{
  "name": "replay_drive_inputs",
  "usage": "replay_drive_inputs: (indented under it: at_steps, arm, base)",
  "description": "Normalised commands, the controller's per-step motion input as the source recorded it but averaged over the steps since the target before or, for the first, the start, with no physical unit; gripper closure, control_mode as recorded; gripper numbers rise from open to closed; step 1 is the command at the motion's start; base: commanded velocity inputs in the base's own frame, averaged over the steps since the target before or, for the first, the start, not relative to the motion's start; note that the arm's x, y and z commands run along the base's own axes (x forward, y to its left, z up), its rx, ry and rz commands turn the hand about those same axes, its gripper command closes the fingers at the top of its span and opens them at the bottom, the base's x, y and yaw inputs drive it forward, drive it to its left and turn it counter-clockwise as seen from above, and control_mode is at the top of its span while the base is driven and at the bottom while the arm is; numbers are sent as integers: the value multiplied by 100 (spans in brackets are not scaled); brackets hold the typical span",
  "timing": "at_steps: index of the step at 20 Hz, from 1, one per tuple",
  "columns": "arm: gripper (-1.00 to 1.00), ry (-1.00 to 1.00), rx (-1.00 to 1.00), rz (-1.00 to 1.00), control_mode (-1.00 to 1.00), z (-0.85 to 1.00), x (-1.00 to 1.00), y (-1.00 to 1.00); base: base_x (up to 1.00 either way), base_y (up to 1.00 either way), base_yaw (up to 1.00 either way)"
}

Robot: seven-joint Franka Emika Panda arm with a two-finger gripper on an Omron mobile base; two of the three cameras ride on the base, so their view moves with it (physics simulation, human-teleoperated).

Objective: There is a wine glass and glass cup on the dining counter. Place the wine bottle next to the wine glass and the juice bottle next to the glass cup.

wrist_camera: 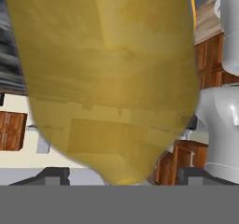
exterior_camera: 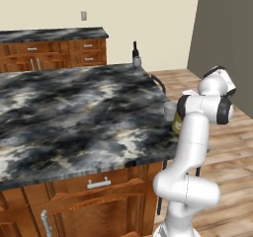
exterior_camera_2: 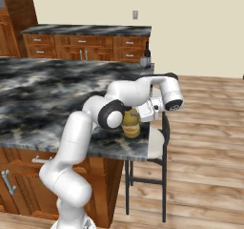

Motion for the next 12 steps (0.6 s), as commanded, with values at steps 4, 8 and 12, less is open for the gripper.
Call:
replay_drive_inputs:
  at_steps: [4, 8, 12]
  arm:
    - [-100, 0, 0, -4, -100, 6, 5, 0]
    - [-100, 0, 0, -1, -100, 26, 12, -1]
    - [-100, 0, 0, 0, -100, 7, 0, -3]
  base:
    - [0, 0, 0]
    - [0, 0, 0]
    - [0, 0, 0]
